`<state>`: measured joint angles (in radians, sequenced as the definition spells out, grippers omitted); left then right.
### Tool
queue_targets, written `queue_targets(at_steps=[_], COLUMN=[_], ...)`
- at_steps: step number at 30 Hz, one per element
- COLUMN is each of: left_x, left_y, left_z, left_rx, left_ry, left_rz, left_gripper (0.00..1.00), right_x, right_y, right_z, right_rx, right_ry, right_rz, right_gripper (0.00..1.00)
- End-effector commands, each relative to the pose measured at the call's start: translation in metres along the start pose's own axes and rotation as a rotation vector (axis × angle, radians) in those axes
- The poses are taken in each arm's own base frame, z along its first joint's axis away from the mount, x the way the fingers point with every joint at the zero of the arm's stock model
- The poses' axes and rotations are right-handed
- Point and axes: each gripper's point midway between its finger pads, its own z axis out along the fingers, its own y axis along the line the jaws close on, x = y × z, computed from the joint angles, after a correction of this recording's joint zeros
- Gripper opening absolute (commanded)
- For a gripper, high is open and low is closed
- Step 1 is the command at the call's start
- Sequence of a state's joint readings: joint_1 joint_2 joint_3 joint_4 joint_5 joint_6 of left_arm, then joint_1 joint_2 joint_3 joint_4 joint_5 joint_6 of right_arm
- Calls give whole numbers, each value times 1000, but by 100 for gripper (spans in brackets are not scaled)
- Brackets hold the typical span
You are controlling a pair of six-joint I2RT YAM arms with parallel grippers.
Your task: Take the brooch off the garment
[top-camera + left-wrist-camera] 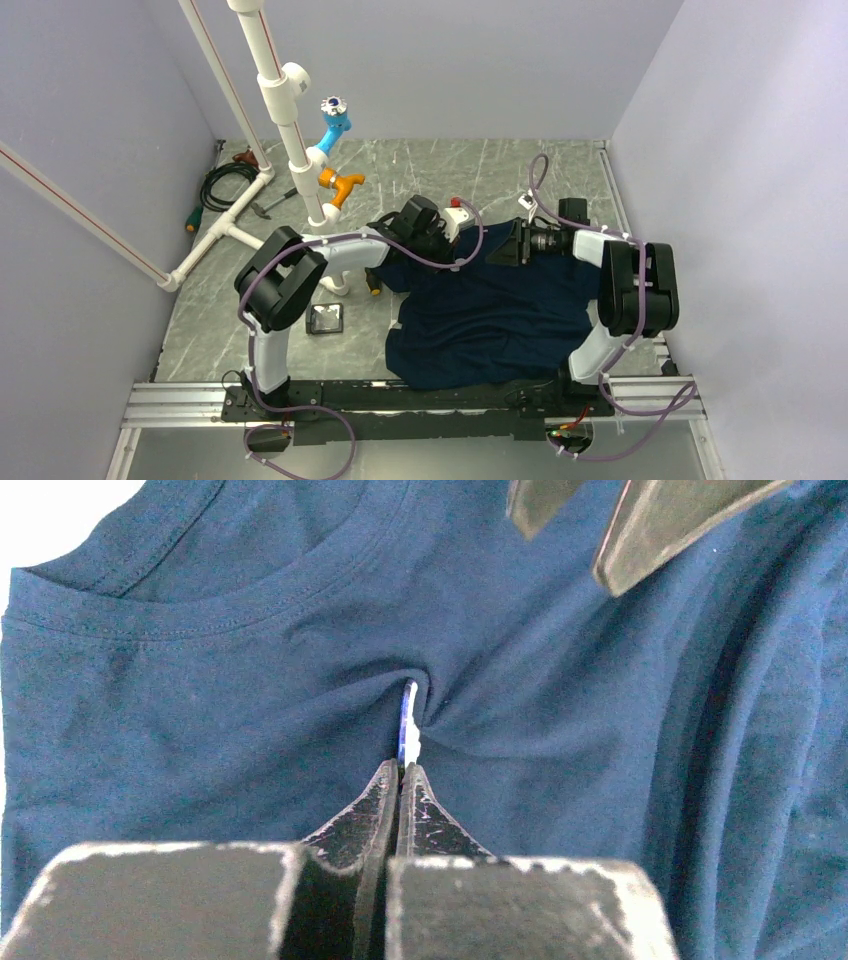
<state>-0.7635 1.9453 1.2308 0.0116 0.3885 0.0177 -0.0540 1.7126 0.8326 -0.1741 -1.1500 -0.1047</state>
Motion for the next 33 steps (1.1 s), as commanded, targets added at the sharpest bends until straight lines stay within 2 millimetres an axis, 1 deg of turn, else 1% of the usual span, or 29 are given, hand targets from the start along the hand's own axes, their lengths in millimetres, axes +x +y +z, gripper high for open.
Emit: queue_targets(at_steps=[1, 6, 12, 15, 18, 21, 25, 28, 29, 31, 33], left_x=[-41, -39, -39, -41, -40, -37, -39, -40, -40, -38, -36], left_y=[1, -5, -17, -25, -31, -36, -42, -46, -46, -45, -44], left_z=[-23, -23, -25, -26, -27, -28, -28, -30, -31, -33, -36], left_rx=[-38, -5, 62, 107, 144, 187, 231, 260, 262, 266, 273], left_ry=[-59, -42, -65, -84, -102, -102, -110, -113, -113, -112, -112], left_rz=[136, 193, 260, 285, 323, 358, 383, 389, 391, 391, 394], left_gripper=[0, 0, 0, 0, 0, 0, 0, 0, 0, 0, 0], right_x=[-26, -25, -33, -34, -30, -32, -34, -37, -30, -26, -21], right_y=[23, 30, 38, 39, 41, 44, 49, 54, 57, 63, 65], right_z=[-12, -16, -15, -13, -10, -9, -4, -2, -1, -2, -1], right_rx=[-44, -55, -74, -86, -117, -125, -155, -167, -169, -158, -149], right_ry=[-55, -74, -117, -134, -135, -149, -142, -186, -204, -246, -258], right_rz=[-244, -384, -473, -447, -382, -388, -412, -348, -305, -281, -270], right_gripper=[48, 48, 44, 43, 46, 47, 49, 50, 50, 53, 56])
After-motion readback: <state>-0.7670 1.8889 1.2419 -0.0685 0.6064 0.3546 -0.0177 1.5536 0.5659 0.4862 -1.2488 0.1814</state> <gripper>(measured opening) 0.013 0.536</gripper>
